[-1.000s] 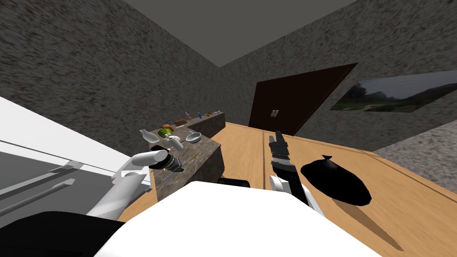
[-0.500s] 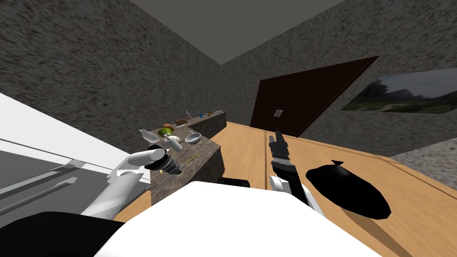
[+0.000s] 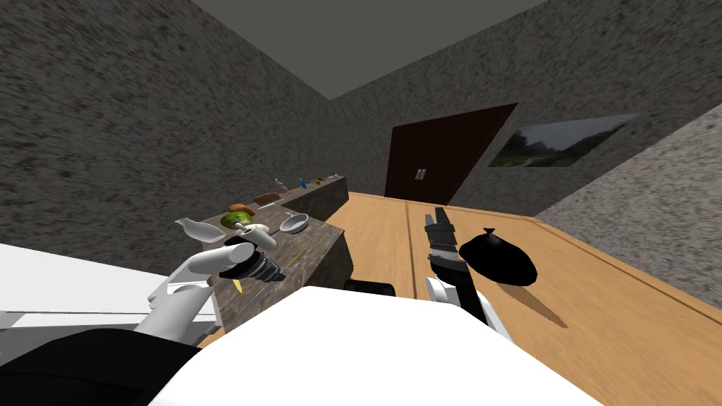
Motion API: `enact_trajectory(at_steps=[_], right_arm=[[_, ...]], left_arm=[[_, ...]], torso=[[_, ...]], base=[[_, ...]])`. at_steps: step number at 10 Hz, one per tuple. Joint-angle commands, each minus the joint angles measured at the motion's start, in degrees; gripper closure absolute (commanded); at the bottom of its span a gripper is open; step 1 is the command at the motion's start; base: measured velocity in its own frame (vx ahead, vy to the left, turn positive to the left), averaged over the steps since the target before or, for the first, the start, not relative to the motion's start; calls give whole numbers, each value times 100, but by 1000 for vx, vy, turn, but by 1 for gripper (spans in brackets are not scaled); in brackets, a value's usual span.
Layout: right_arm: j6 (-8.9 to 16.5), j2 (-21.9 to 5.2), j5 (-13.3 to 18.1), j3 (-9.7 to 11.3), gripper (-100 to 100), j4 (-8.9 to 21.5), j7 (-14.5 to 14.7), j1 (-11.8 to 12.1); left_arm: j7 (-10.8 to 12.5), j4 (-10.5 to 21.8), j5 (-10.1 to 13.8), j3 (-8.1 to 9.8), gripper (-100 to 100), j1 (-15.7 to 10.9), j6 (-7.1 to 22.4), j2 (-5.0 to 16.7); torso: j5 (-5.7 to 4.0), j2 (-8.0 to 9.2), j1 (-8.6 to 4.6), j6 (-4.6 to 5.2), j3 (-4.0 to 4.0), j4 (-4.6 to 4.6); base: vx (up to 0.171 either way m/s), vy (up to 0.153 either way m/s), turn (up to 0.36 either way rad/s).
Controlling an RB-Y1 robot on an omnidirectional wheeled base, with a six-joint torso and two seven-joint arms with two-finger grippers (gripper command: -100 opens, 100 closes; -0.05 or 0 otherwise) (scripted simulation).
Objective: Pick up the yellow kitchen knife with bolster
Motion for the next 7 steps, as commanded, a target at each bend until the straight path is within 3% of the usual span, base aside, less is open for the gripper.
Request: enact_trajectory(at_steps=[1,2,3,5,6,7], right_arm=[[0,0,0,0,0,0,0,0],[0,0,0,0,0,1,0,0],[0,1,0,1,0,1,0,1],[0,1,0,1,0,0,0,1],[0,1,0,0,0,0,0,1],[0,0,0,0,0,0,0,0]], left_arm=[[286,-78,9,61,-100,270,-88,-90],[441,-78,9,61,-100,270,-88,-90],[605,-224,51,210,-100,549,-240,-255],[919,-224,51,210,-100,672,-240,-255],[1085,-371,93,359,-100,932,-392,-420],[1253,-371,93,359,-100,1073,-392,-420]], torso=[[0,0,0,0,0,0],[3,3,1,1,3,2],[-2,-17,-29,4,-8,-2],[-4,-6,-29,0,-2,0],[-4,-18,-28,0,-8,-2],[-2,5,-15,-2,3,1]], base=[[-134,154,-405],[-70,42,-454],[-107,42,-446],[-108,54,-388],[-167,92,-384],[-176,91,-506]])
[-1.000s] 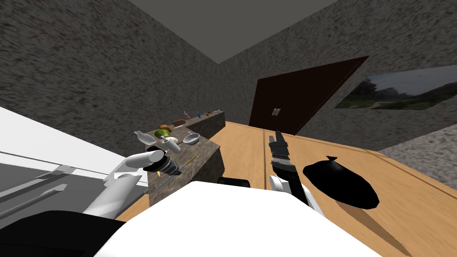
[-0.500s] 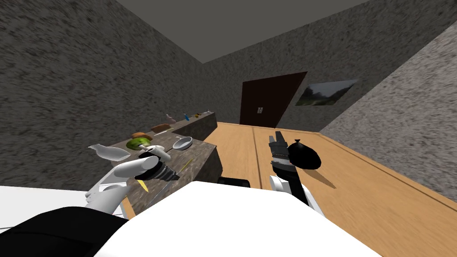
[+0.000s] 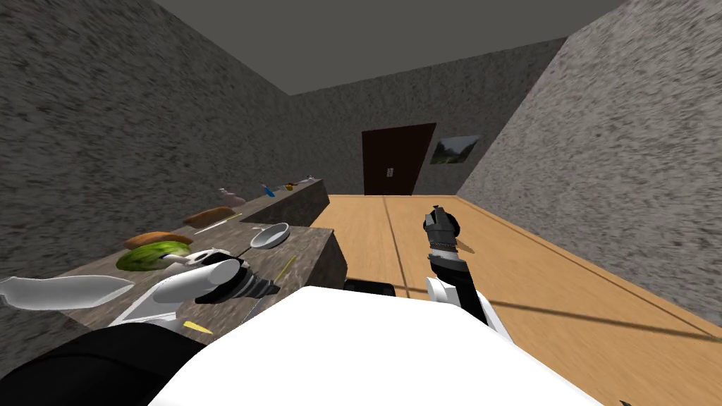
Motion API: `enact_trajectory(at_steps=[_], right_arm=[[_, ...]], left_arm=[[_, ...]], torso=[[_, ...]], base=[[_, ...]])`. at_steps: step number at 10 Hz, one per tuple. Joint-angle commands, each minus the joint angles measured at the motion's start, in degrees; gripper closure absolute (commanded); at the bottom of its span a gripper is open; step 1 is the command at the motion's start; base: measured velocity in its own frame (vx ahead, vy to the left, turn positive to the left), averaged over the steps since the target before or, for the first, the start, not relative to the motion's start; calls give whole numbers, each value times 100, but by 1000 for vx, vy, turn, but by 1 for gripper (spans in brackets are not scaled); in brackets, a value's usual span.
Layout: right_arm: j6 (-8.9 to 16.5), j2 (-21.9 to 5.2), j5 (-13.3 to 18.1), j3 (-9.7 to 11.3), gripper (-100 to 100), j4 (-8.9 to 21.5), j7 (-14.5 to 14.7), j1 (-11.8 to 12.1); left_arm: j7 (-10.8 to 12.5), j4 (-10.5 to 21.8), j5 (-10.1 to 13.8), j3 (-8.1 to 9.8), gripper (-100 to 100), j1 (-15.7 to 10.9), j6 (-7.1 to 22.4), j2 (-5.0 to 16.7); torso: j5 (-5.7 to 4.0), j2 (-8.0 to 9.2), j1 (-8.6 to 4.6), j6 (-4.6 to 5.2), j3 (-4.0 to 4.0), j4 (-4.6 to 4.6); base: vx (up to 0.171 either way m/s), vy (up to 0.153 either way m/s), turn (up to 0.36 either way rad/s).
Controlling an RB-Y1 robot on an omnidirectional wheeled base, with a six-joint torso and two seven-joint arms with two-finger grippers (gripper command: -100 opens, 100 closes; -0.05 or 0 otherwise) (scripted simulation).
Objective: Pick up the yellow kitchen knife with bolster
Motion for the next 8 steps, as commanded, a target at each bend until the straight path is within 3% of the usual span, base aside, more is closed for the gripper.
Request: enact_trajectory(at_steps=[1,2,4,5,6,8], right_arm=[[0,0,0,0,0,0,0,0],[0,0,0,0,0,0,0,2],[0,0,0,0,0,0,0,1],[0,0,0,-1,0,0,0,3],[0,0,0,-1,0,0,0,1],[0,0,0,-1,0,0,0,2]], left_arm=[[286,22,7,19,-100,79,-33,-5],[457,-125,49,167,-100,335,-185,-171],[788,-125,49,167,-100,481,-185,-171],[937,-271,91,316,-100,739,-337,-336],[1085,-271,91,316,-100,878,-337,-336],[1304,-271,91,316,-100,883,-337,-336]], torso=[[0,0,0,0,0,0],[-1,-27,-8,-3,-14,-5],[-1,-16,-3,-3,-9,-4],[-2,-32,-9,-6,-17,-6],[-2,-11,-7,-4,-8,-4],[-2,-29,-9,-5,-15,-5]], base=[[-80,46,-398],[-112,65,-424],[-116,42,-392],[-166,37,-401],[-180,38,-427],[-53,7,-243]])
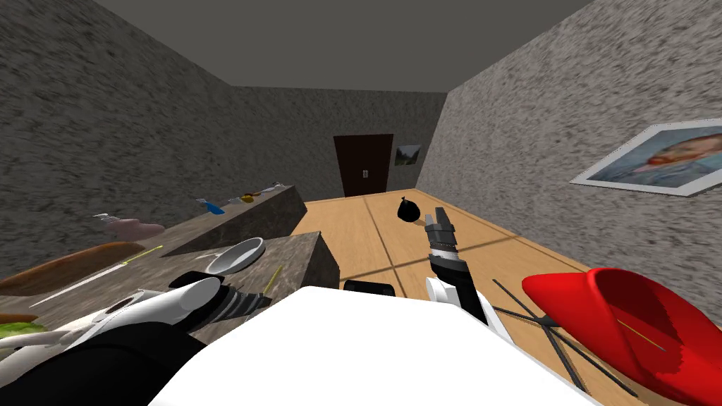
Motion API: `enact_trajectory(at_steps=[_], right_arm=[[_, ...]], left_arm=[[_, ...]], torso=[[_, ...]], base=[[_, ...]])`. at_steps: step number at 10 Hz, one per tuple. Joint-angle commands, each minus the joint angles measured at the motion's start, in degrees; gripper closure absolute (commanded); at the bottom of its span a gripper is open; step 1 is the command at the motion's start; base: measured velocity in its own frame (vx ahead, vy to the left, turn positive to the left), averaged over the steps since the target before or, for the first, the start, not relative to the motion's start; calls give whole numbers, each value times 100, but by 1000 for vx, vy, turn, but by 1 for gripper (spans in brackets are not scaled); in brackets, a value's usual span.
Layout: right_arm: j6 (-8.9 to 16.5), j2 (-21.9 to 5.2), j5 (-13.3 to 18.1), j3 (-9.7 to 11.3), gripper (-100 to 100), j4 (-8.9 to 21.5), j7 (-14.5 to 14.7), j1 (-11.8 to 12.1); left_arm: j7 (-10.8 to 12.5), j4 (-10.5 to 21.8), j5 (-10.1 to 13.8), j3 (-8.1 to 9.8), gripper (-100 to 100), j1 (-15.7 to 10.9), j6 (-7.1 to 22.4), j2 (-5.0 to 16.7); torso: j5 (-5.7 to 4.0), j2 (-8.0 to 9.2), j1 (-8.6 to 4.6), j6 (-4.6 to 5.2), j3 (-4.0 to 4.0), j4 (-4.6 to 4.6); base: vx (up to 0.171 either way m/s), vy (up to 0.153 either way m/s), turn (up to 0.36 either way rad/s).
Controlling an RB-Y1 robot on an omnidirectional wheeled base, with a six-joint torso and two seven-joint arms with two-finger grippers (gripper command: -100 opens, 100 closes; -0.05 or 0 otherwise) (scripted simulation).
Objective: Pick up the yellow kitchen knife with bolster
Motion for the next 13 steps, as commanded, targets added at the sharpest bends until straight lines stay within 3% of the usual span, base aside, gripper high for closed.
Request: enact_trajectory(at_steps=[1,3,4,6,7,9,10,11,13], right_arm=[[0,0,0,0,0,0,0,0],[0,0,0,1,0,0,0,-3],[0,0,0,0,0,0,0,-1],[0,0,0,1,0,0,0,-3],[0,0,0,0,0,0,0,-1],[0,0,0,0,0,0,0,-3],[0,-1,0,0,0,0,0,-1],[0,0,0,0,0,0,0,-3],[0,-1,0,-1,0,0,0,-1]], left_arm=[[286,-157,38,147,-100,286,-154,-176],[560,-157,38,147,-100,417,-154,-176],[756,-303,80,296,-100,655,-306,-341],[1061,-303,80,296,-100,819,-306,-341],[1239,-450,123,445,-100,1073,-458,-506],[1539,-450,123,445,-100,1220,-458,-506],[1698,-596,165,594,-100,1469,-610,-672],[1878,-596,165,594,-100,1622,-610,-672],[2064,-596,165,594,-100,1622,-610,-672]], torso=[[0,0,0,0,0,0],[-1,37,-7,7,21,8],[-2,21,-5,2,12,5],[-3,40,-7,5,23,9],[-1,27,-1,2,16,6],[0,46,2,4,26,10],[1,28,8,1,17,7],[0,51,7,3,27,10],[3,27,18,-1,17,7]], base=[[-126,14,-351],[-125,-19,-390],[-150,-27,-428],[-128,-25,-407],[-164,-25,-426],[-130,-22,-394],[-184,-23,-439],[-164,-22,-457],[-57,-10,-189]])
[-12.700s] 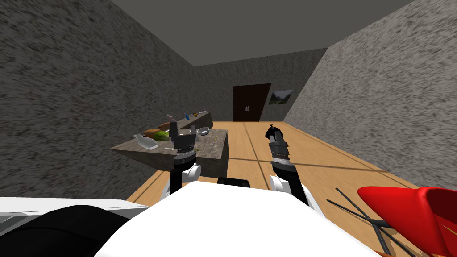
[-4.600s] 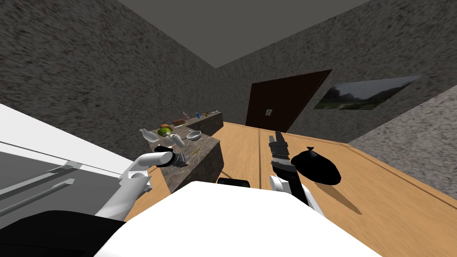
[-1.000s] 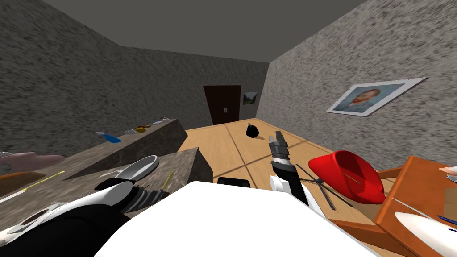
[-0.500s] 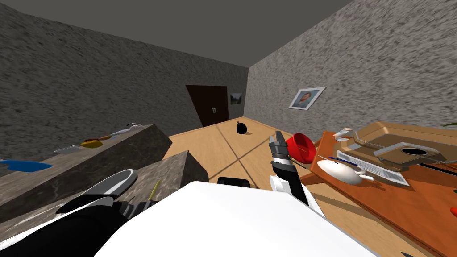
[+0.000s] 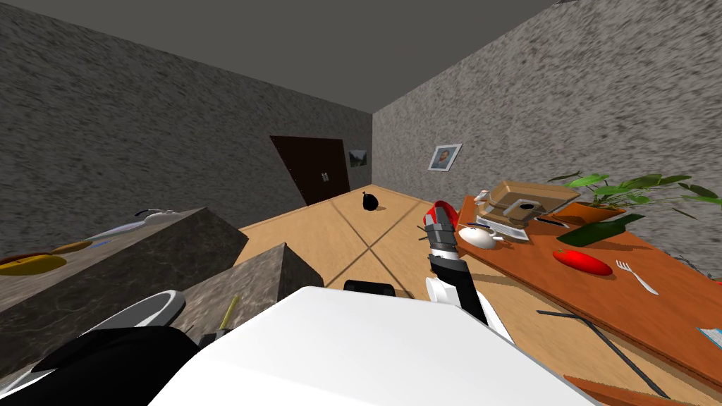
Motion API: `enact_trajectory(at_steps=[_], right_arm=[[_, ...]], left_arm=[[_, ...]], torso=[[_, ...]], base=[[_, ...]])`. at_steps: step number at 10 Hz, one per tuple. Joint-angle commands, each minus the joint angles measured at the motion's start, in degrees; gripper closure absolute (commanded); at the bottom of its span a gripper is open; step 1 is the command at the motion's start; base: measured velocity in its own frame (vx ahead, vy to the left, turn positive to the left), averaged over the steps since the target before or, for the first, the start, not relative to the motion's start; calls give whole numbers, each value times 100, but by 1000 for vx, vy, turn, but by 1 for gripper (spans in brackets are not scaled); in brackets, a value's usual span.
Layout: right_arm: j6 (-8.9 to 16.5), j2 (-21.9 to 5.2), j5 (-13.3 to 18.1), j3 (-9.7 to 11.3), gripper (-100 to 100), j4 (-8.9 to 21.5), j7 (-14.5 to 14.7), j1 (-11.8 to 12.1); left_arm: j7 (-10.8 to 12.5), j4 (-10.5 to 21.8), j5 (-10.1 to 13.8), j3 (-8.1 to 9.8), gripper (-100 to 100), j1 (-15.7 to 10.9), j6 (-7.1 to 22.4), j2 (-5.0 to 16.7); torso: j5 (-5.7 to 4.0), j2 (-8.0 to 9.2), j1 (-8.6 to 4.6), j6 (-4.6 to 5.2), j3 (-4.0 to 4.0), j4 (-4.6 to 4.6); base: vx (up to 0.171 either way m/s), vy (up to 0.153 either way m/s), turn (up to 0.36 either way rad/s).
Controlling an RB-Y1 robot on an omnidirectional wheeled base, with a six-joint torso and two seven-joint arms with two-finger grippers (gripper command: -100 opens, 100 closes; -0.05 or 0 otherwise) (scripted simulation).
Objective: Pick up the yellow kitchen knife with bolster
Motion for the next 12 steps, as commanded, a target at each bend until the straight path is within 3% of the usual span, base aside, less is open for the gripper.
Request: enact_trajectory(at_steps=[1,2,6,7,8,12], right_arm=[[0,0,0,0,0,0,0,0],[0,0,0,0,0,0,0,1],[0,0,0,0,0,0,0,1],[0,0,0,0,0,0,0,1],[0,0,0,0,0,0,0,1],[0,0,0,0,0,0,0,0]], left_arm=[[0,0,0,0,-100,0,0,0],[23,-4,-1,0,100,2,3,-1],[26,-6,10,8,100,-4,-2,-2],[26,-6,10,8,0,-4,-2,-2],[83,58,175,-50,-100,-55,190,70],[236,190,575,-138,-100,-113,597,289]], torso=[[0,0,0,0,0,0],[1,-13,3,-1,-8,-3],[9,-31,3,2,-22,-13],[9,-32,4,3,-22,-13],[9,-32,4,2,-22,-14],[7,2,-2,1,-2,-5]], base=[[-7,-1,-8],[0,0,0],[1,-1,1],[0,0,0],[-67,-16,45],[-93,-14,45]])
